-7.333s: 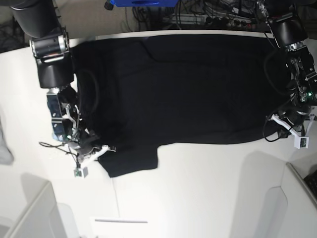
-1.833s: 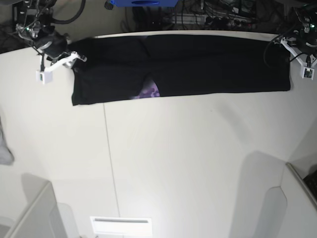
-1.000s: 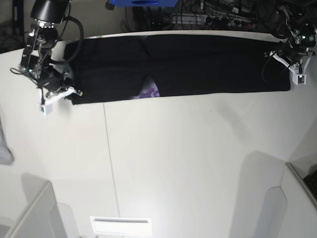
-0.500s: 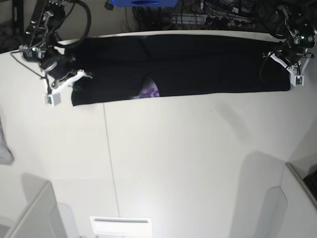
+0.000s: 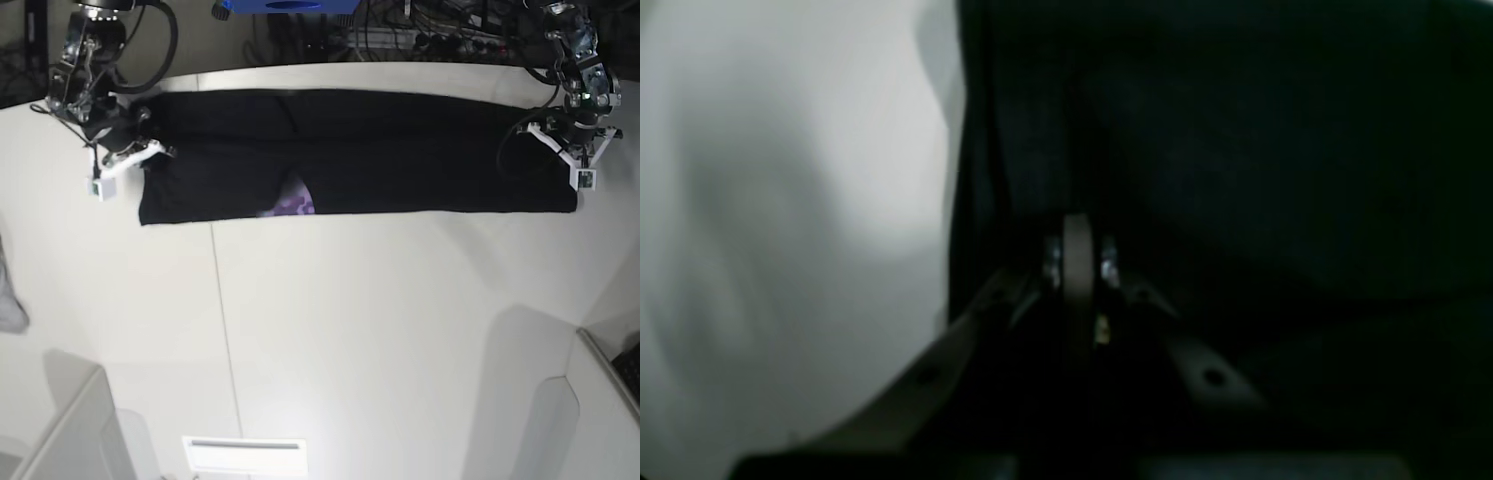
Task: Fold the T-shirt properly
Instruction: 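Lower the folded edge and pull it taut with both grippers, then release the left gripper and regrasp the folded strip's end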
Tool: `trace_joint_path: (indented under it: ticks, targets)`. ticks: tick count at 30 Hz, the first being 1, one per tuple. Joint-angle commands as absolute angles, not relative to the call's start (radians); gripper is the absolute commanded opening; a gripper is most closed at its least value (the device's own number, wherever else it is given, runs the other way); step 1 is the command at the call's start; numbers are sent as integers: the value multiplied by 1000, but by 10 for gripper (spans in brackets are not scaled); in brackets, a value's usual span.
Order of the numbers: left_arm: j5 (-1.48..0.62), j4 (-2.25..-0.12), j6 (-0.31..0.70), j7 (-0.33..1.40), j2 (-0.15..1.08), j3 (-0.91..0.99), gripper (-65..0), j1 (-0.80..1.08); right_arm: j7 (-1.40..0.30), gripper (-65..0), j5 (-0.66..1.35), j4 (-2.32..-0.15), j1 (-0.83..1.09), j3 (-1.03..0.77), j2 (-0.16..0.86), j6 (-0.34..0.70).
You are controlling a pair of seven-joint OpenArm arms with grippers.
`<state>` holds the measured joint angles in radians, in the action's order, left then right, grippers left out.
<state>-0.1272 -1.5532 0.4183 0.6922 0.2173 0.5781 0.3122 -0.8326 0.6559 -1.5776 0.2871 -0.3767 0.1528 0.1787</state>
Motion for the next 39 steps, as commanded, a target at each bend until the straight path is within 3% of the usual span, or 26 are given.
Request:
trace_joint_path:
  ticks: [1, 17, 29, 34, 39]
  targets:
    - [-119, -1540, 443, 765, 206, 561, -650, 325, -843, -650, 610, -1557, 278, -378, 176, 163]
    - [-119, -1570, 441, 863, 199, 561, -650, 180, -834, -650, 610, -1420, 65, -378, 234, 160]
    - [-202, -1883, 456, 938, 182, 740, -650, 220, -835, -650, 619, -1814, 171, -374, 185, 177]
    - [-389, -1874, 565, 990, 186, 905, -650, 242, -889, -650, 621, -1952, 220, -308, 180, 232]
    - [-410, -1870, 575, 986, 199, 957, -650, 275, -903, -650, 621, -1962, 255, -294, 166, 239]
